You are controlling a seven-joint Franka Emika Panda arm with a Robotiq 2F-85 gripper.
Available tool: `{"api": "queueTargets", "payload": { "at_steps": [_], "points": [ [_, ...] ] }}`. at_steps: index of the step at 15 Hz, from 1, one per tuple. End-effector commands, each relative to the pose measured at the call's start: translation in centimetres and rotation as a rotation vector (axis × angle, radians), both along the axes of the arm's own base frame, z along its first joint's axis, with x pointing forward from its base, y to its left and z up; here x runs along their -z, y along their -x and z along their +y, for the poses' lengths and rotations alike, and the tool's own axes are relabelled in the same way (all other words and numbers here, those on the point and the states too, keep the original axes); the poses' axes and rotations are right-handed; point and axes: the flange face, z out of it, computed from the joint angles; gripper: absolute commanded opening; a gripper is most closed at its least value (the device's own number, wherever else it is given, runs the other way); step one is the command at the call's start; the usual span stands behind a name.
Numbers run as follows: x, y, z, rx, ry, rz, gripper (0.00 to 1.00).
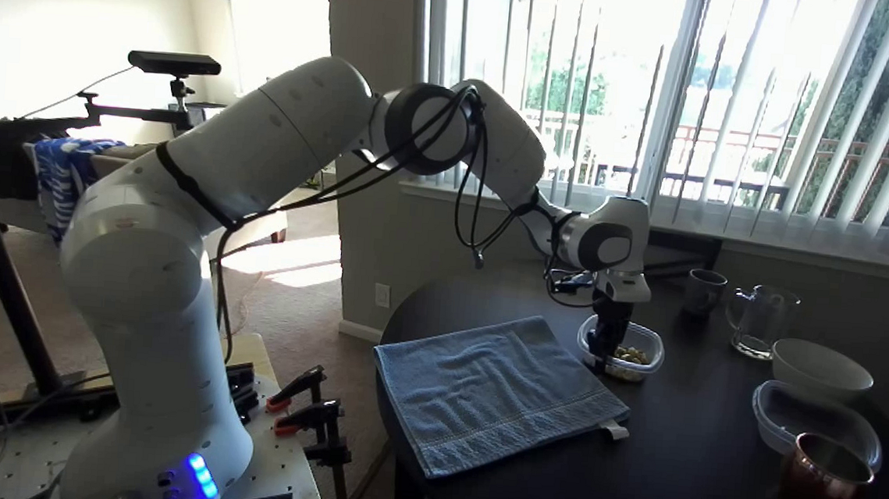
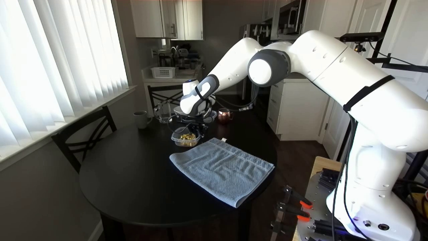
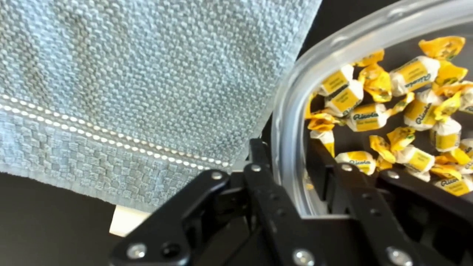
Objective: Pour the contents in the bowl on the towel
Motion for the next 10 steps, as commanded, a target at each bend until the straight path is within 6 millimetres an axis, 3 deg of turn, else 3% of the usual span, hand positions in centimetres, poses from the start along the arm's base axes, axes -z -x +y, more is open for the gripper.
{"api": "queueTargets", "payload": {
  "at_steps": [1, 5, 10],
  "points": [
    [-0.9, -0.3, -0.1, 0.03, -0.016, -0.004, 0.07],
    [-2.4, -0.7, 0.0, 0.028, -0.007, 0.0, 0.07],
    [-6.4, -0.5, 1.5, 0.009, 0.077, 0.088, 0.06]
  ]
}}
